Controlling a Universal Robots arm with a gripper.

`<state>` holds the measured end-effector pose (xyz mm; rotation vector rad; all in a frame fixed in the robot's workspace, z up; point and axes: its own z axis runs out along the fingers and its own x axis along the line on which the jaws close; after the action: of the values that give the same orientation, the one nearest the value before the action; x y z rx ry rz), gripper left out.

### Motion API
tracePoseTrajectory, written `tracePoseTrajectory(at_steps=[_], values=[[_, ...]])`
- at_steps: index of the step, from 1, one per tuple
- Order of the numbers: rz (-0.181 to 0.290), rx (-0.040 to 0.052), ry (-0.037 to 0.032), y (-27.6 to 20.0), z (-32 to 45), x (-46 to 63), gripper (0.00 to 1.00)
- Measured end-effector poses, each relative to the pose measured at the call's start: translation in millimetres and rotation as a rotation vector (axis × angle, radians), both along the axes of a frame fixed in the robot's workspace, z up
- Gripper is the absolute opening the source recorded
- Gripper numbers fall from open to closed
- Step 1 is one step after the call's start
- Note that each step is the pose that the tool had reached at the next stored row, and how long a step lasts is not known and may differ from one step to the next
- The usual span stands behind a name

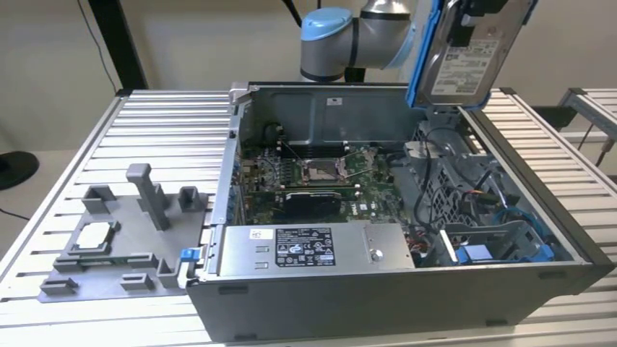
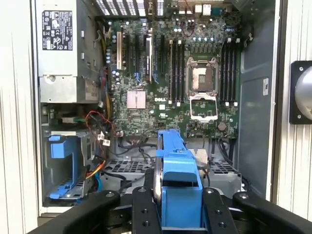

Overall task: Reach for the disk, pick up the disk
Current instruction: 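Pick up the disk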

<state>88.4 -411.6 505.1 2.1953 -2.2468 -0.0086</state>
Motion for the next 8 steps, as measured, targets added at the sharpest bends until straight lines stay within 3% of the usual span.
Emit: tracePoseTrajectory(at_steps=[8], values=[[0.0,-0.0001,0.0,-20.7,0.0,-0.1,0.0]])
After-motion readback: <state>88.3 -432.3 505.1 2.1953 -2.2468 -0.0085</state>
